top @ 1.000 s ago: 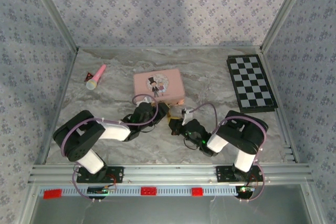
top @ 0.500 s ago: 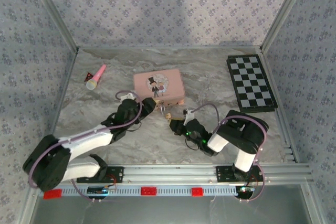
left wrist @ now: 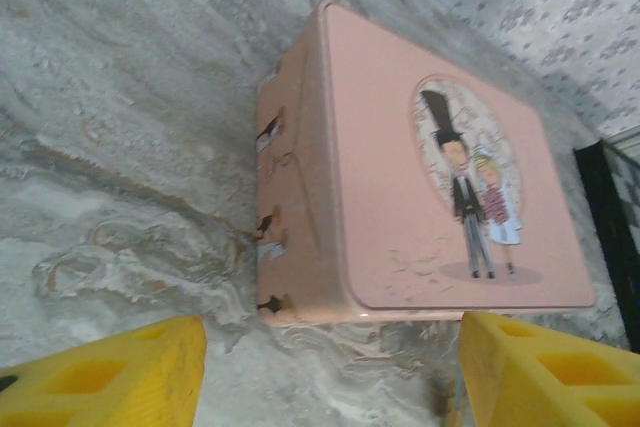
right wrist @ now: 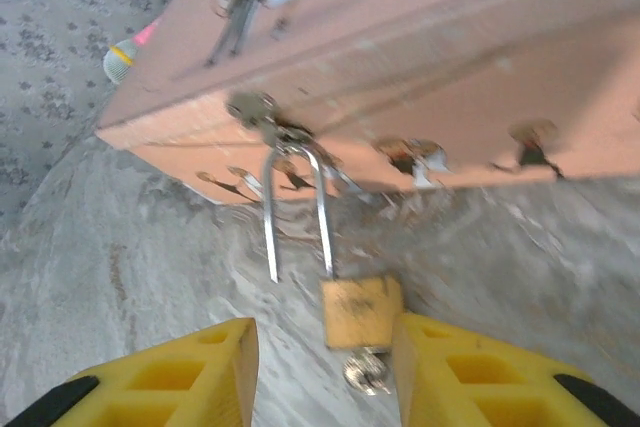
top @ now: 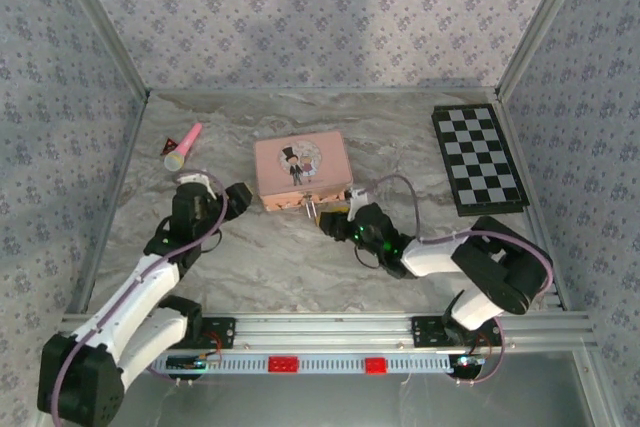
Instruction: Unlock the padlock with the key
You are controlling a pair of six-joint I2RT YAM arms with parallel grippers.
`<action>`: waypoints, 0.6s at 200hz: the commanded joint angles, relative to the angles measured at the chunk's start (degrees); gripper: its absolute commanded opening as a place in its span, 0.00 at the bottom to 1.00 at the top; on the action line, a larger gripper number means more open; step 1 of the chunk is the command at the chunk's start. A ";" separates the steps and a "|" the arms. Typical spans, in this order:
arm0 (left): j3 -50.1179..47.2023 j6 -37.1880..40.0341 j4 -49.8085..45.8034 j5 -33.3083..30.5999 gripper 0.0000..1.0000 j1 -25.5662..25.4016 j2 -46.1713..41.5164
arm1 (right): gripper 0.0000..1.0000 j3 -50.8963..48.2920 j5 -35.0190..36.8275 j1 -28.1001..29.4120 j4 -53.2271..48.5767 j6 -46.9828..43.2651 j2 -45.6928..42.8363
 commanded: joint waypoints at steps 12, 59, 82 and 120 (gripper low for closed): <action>3.59 7.89 0.13 9.55 0.68 2.36 5.72 | 0.45 6.78 -8.49 -3.55 -16.95 -6.82 -1.35; 6.97 7.34 3.91 11.24 0.68 3.08 13.98 | 0.48 10.14 -11.19 -6.41 -22.58 -6.14 0.55; 8.17 7.11 6.16 12.77 0.68 3.08 17.61 | 0.48 10.73 -12.75 -6.80 -21.16 -4.14 2.43; 10.29 7.51 7.16 13.65 0.68 3.04 23.11 | 0.47 12.78 -14.25 -6.95 -19.31 -2.53 6.08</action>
